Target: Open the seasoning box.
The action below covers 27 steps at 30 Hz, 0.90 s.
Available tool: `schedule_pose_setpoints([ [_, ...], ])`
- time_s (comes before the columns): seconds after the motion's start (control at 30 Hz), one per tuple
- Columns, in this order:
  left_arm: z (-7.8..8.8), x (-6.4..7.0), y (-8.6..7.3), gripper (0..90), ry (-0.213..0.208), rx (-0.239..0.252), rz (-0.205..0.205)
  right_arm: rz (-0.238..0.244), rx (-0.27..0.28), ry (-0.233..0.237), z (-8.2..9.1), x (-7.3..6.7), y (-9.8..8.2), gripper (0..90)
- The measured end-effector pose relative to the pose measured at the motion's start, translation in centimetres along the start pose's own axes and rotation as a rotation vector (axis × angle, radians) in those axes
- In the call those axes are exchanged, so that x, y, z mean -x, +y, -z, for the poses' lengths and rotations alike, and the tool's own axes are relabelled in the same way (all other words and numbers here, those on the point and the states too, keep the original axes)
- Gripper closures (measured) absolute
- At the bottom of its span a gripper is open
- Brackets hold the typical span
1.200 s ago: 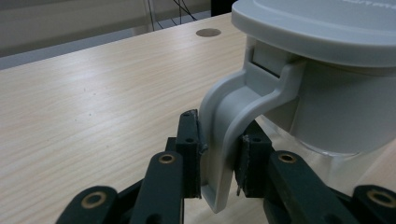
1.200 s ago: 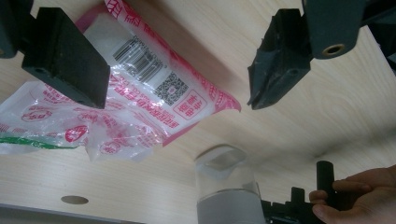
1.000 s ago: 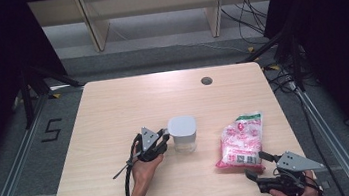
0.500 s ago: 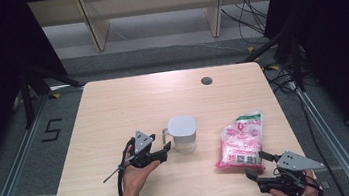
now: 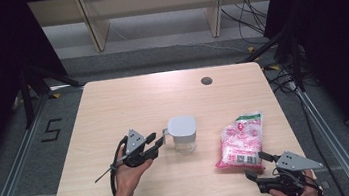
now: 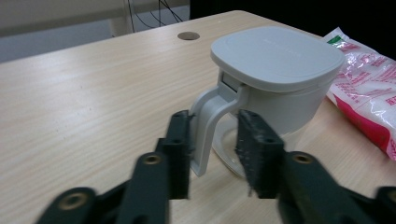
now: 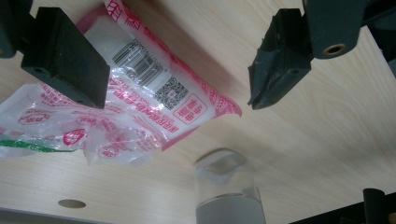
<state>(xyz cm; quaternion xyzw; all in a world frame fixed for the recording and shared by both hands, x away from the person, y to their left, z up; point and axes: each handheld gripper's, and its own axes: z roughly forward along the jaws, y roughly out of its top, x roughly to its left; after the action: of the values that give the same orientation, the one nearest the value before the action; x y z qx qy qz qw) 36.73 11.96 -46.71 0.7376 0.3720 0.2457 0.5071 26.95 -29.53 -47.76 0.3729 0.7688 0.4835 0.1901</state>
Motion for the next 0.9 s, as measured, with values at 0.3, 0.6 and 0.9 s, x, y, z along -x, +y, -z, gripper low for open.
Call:
schedule_pose_setpoints([
  [0.3, 0.3, 0.2, 0.9, 89.3, -0.004, 0.062, -0.007, -0.005, 0.019, -0.006, -0.1, 0.0, 0.0, 20.8],
  [0.6, -0.6, 0.3, 2.1, 89.3, -0.020, 0.081, 0.000, -0.020, 0.004, 0.010, -0.2, 0.0, 0.0, 20.8],
  [0.9, -1.9, 0.3, 3.0, 89.3, -0.053, 0.093, 0.035, -0.009, -0.005, 0.001, -0.1, 0.0, 0.0, 20.8],
])
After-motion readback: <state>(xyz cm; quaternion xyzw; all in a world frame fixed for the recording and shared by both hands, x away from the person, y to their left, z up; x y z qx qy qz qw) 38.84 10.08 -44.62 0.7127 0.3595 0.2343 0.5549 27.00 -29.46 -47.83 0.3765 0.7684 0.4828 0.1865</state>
